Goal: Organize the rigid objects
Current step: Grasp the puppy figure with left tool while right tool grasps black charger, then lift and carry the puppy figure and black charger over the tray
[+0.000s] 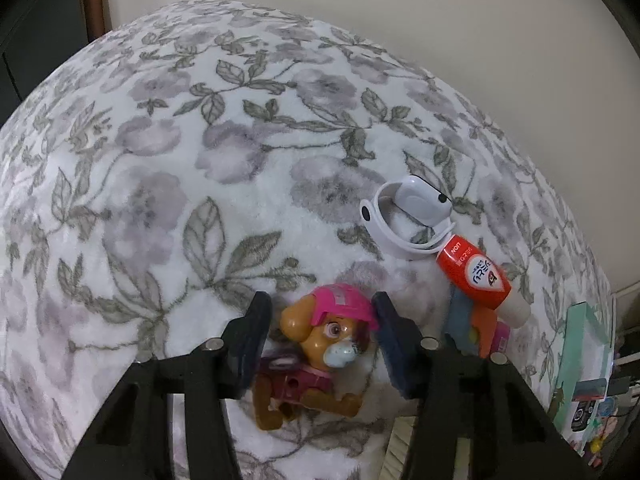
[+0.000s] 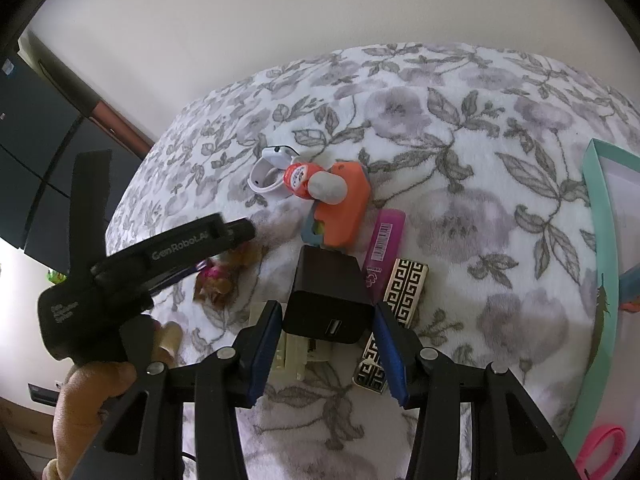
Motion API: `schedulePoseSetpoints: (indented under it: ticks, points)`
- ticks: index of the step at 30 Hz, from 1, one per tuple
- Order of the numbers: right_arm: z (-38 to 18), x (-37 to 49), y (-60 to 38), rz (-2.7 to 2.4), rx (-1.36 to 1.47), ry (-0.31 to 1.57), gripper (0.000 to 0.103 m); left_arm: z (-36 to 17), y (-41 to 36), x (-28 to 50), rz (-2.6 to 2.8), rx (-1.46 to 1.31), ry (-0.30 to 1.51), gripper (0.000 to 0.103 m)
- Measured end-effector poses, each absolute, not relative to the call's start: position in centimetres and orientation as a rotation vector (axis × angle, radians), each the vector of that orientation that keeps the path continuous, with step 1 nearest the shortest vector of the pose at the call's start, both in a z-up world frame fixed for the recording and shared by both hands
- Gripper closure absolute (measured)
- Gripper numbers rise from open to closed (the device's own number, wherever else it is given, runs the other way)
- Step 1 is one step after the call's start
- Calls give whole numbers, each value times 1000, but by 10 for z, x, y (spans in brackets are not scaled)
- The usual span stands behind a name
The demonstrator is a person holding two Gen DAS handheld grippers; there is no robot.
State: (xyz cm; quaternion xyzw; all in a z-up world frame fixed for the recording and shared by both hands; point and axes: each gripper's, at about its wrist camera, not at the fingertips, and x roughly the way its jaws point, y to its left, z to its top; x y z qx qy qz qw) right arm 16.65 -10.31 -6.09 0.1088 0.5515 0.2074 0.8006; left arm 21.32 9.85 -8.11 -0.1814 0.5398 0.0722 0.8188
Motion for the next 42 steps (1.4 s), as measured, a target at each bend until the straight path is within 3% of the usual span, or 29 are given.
schedulePoseSetpoints:
  ticks: [21,35,42]
  points:
    - [-62,165,-106,452,244,1200,54,-87,73,217,103,-262,1317,48]
    - [-53,166,-114,458,268,1194,54,-89,55,216,96,-206,1329,48]
    - [-36,169,-132,421,309,1164,54,-61,60,215,68,-231,1272,48]
